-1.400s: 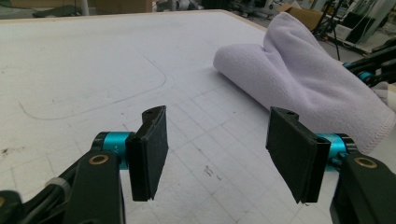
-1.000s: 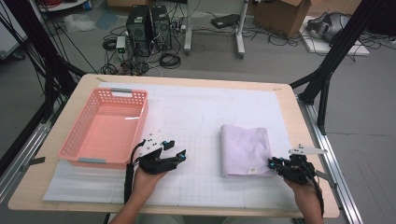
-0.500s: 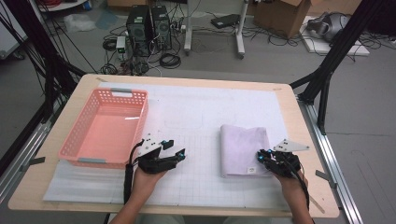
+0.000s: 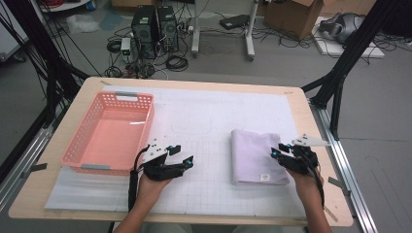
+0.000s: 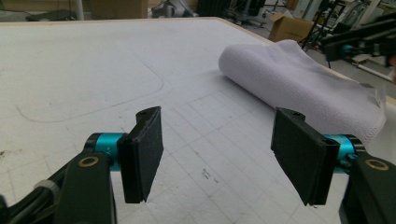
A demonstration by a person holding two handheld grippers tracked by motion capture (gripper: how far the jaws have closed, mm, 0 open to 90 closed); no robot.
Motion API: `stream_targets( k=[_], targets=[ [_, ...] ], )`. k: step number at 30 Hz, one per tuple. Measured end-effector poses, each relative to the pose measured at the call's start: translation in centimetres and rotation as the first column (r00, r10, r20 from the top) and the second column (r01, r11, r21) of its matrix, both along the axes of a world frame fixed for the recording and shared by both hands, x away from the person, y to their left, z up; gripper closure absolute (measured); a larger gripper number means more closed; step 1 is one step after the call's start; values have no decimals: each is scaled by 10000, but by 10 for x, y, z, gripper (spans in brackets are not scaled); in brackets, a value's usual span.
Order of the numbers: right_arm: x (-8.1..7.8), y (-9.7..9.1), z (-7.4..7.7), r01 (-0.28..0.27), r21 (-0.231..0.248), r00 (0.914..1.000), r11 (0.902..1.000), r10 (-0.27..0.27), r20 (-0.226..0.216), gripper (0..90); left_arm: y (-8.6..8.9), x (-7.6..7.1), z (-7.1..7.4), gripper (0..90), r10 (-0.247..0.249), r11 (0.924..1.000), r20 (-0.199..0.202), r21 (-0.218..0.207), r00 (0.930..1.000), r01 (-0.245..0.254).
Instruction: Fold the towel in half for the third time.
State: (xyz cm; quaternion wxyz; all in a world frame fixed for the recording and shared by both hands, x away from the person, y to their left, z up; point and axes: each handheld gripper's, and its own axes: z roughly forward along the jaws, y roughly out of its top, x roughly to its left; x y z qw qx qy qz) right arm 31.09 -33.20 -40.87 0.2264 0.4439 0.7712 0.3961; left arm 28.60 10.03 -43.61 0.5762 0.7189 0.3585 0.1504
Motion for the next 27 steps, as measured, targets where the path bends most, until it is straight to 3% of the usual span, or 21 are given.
stream_targets(
  k=[3, 4, 7, 8, 10, 13, 15, 17, 21, 25, 27],
  targets=[
    [24, 15, -5, -366, -769, 9993, 9964, 362, -64, 679, 0, 0, -1, 293, -36, 10000, -68, 18, 10000, 36],
    [31, 18, -7, -300, -801, 9995, 9963, 294, -90, 688, -1, 0, -1, 266, 6, 10000, -76, 45, 10000, -6],
    [50, 23, -15, 197, -827, 9992, 9964, -225, -333, 702, -1, 0, -1, 249, -37, 9999, -117, 94, 9999, 38],
    [55, 23, -18, 355, -1046, 9975, 9939, -417, -577, 722, -1, 0, -1, 249, -53, 9999, -157, 94, 9999, 54],
    [60, 19, -23, 754, -1282, 9945, 9889, -839, -627, 754, -1, 0, -1, 249, -62, 9999, -164, 133, 9998, 64],
    [59, 6, -22, 1566, -859, 9842, 9839, -1627, -698, 775, -1, 1, -2, 249, -36, 9998, -149, 183, 9999, 38],
    [53, 0, -18, 1825, -59, 9808, 9832, -1825, -691, 736, -1, 1, -2, 249, 5, 9998, -147, 185, 9999, -2],
    [43, 0, -10, 1562, 438, 9876, 9868, -1552, -236, 716, -1, 2, -2, 249, 26, 9999, -167, 166, 9999, -23],
    [25, 24, 1, 117, 714, 9999, 9974, -115, -35, 636, 0, 2, -2, 250, 123, 9997, -142, 207, 9998, -120],
    [21, 58, -2, -1038, 1005, 9931, 9895, 1087, -447, 606, 1, 2, -2, 249, 175, 9997, -137, 186, 9998, -173],
    [23, 72, -6, -1503, 783, 9855, 9855, 1557, -679, 605, 2, 2, -2, 249, 192, 9996, -144, 189, 9997, -190]
  ],
)
